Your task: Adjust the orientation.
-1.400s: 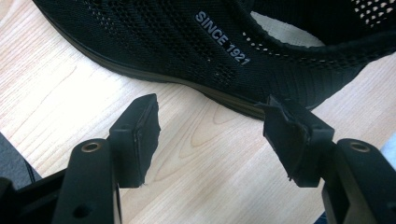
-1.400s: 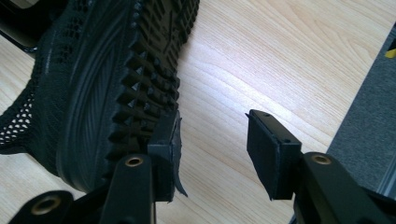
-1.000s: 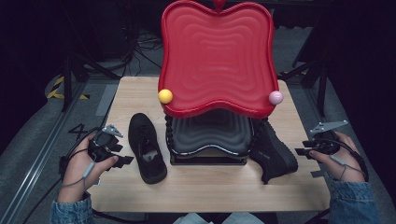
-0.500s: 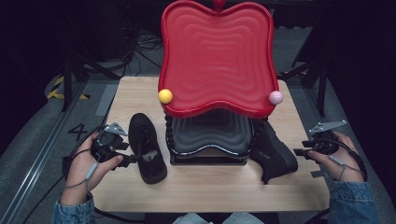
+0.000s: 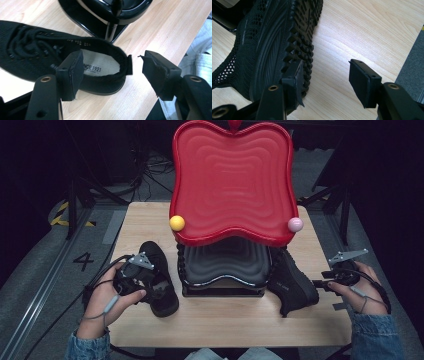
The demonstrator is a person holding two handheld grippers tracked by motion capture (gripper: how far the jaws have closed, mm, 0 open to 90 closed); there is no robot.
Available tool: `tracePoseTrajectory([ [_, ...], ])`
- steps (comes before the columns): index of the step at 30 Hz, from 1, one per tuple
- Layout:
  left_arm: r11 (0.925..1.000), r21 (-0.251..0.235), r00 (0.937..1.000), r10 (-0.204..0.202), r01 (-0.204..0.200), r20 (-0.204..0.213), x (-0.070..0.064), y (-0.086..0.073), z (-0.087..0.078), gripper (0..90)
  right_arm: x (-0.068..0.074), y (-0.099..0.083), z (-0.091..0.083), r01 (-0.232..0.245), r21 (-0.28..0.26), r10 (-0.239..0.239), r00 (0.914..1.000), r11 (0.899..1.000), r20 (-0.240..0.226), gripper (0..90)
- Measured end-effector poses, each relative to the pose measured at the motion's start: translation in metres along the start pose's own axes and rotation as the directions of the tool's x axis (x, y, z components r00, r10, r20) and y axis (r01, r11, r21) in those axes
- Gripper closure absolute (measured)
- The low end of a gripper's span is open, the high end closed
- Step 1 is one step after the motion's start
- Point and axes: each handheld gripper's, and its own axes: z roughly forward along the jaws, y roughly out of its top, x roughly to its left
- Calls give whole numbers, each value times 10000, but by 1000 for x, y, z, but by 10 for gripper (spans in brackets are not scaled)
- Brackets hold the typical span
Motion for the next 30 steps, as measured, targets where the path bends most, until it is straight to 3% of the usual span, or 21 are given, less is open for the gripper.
tracePoseTrajectory([
  [7, 9985, 546, 9999, 0, -8, 153, 0, 8, 21, 352, 2, 1, 1, 53, 40, -53, 10000, 10000, 7, 450],
  [12, 9916, 1296, 9997, 28, -59, 238, -1, 11, 43, 362, 1, 0, 3, -8, 40, 8, 10000, 10000, 13, 452],
  [21, 9868, 1614, 9996, -191, 151, 231, -1, 11, 67, 396, 2, 0, 6, 267, 317, -268, 9996, 9991, 29, 473],
  [22, 9833, 1808, 9995, -262, 224, 186, 0, 11, 71, 396, 2, 0, 7, 338, 366, -340, 9994, 9988, 34, 475],
  [25, 9771, 2120, 9996, -214, 165, 209, 1, 9, 76, 445, 2, 0, 8, 421, 462, -424, 9991, 9980, 45, 483],
  [26, 9728, 2311, 9985, -259, 141, 484, 3, 9, 77, 549, 2, 1, 8, 492, 532, -495, 9988, 9974, 49, 490],
  [30, 9701, 2425, 9972, -276, 99, 697, 4, 9, 76, 624, 2, 1, 9, 598, 573, -602, 9982, 9966, 61, 490],
])
